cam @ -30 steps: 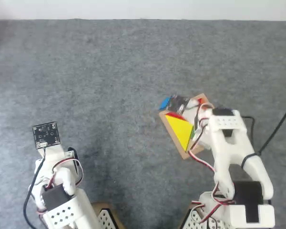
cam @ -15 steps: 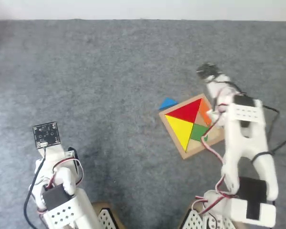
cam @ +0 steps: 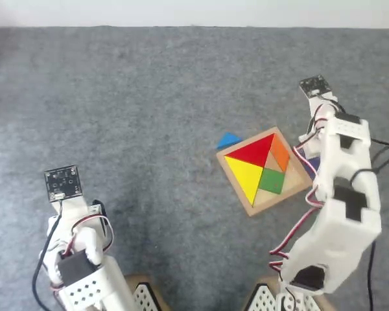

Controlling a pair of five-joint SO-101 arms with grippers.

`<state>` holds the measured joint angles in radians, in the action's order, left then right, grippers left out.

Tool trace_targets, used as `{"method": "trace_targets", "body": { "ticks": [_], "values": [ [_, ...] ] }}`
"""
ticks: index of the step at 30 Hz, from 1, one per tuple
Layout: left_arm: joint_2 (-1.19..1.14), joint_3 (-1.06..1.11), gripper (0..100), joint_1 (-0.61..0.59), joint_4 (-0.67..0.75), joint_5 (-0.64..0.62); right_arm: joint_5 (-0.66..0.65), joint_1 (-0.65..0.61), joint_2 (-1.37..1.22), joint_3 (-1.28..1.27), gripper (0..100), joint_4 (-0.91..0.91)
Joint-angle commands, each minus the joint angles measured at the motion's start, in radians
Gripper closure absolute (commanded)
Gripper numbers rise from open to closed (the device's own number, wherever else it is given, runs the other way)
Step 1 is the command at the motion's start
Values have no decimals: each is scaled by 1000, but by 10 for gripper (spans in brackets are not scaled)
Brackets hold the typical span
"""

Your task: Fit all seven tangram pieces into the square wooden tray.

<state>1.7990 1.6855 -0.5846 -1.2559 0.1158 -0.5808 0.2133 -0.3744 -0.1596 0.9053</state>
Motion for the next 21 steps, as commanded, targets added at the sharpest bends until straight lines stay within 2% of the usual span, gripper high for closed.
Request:
{"method": "trace_targets", "body": {
  "ticks": [1,11,15,19,21],
  "values": [
    [18,-4,833,-6,-5,-8,0,-33,-35,87,724,54],
    [18,-4,833,-3,-5,-8,-69,-41,101,-63,724,97],
    [18,-4,833,-3,-5,-8,-84,-101,196,-187,724,97],
    [18,-4,833,-3,-5,-8,-64,-159,274,-275,724,96],
    [18,-4,833,-5,-5,-8,11,-156,309,-278,724,96]
  ]
}}
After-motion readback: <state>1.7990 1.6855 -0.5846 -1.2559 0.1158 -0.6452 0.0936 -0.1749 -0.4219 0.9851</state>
